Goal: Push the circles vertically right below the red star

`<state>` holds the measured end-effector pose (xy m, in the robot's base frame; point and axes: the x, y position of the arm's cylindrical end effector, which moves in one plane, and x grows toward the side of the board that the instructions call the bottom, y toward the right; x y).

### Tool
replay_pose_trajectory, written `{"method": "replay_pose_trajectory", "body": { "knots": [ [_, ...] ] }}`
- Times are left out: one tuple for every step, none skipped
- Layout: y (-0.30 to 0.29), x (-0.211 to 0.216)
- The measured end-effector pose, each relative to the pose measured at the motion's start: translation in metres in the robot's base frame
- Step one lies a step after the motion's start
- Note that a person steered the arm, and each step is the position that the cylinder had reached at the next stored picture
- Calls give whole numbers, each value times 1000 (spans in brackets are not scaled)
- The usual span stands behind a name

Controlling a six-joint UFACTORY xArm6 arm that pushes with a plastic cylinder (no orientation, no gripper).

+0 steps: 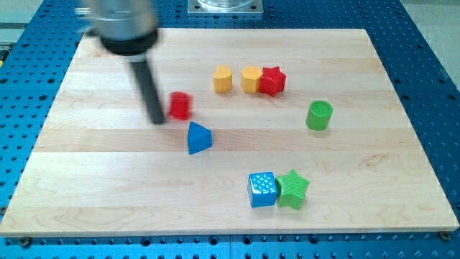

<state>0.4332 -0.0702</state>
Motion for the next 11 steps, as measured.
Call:
{"method": "replay_pose_trajectory", "body": {
  "knots": [
    [22, -2],
    [51, -30],
    [85, -10],
    [120, 2],
    [156, 40],
    [192, 82],
    [292, 27],
    [302, -26],
    [260, -36],
    [263, 7],
    [224, 5]
  ]
}}
